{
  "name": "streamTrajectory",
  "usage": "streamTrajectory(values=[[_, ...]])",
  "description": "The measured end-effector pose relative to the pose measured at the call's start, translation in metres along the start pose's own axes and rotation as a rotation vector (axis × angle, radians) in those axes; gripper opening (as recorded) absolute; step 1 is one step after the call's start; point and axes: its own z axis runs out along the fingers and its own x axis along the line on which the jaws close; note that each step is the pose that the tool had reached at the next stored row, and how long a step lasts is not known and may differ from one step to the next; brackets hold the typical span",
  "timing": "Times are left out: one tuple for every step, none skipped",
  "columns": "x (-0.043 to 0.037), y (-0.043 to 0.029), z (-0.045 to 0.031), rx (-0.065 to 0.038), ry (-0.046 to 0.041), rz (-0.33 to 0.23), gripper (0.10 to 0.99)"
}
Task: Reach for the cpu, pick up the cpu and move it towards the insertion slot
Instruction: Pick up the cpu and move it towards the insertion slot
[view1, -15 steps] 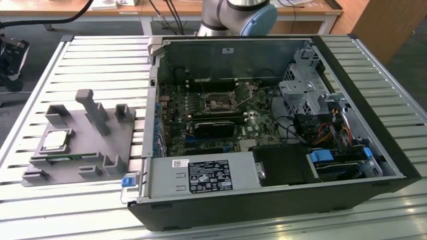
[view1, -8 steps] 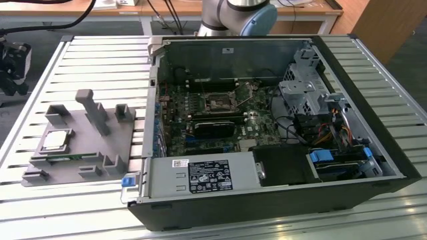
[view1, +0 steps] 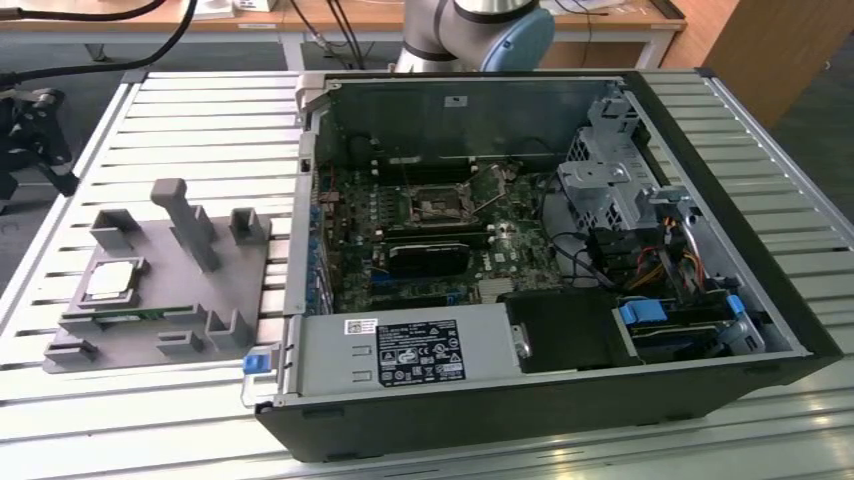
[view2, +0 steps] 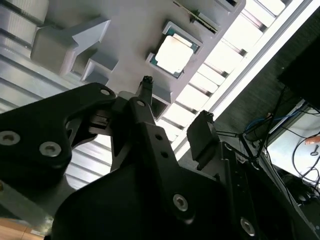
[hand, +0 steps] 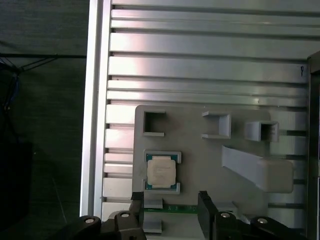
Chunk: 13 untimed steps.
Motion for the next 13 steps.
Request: streamTrajectory(values=[[0.0001, -0.0002, 0.0009, 0.000, 0.0000, 0.000, 0.584], [0.0002, -0.0004, 0.0018, 0.000, 0.0000, 0.000, 0.643], [0.0002, -0.0006, 0.0027, 0.000, 0.0000, 0.000, 0.643], [0.0002, -0.0008, 0.0037, 0.000, 0.0000, 0.000, 0.643], [0.0002, -0.0010, 0.0047, 0.000, 0.0000, 0.000, 0.706], [0.0002, -0.0011, 0.0055, 0.000, -0.0001, 0.000, 0.706], [0.0002, -0.0012, 0.0062, 0.000, 0.0000, 0.000, 0.706], [0.0002, -0.0013, 0.0069, 0.000, 0.0001, 0.000, 0.706], [0.0003, -0.0014, 0.0076, 0.000, 0.0000, 0.000, 0.706], [0.0003, -0.0015, 0.0082, 0.000, 0.0000, 0.000, 0.706], [0.0003, -0.0016, 0.0087, 0.000, 0.0001, 0.000, 0.706], [0.0004, -0.0017, 0.0093, 0.000, 0.0001, 0.000, 0.706], [0.0004, -0.0018, 0.0098, 0.000, 0.0001, 0.000, 0.706]])
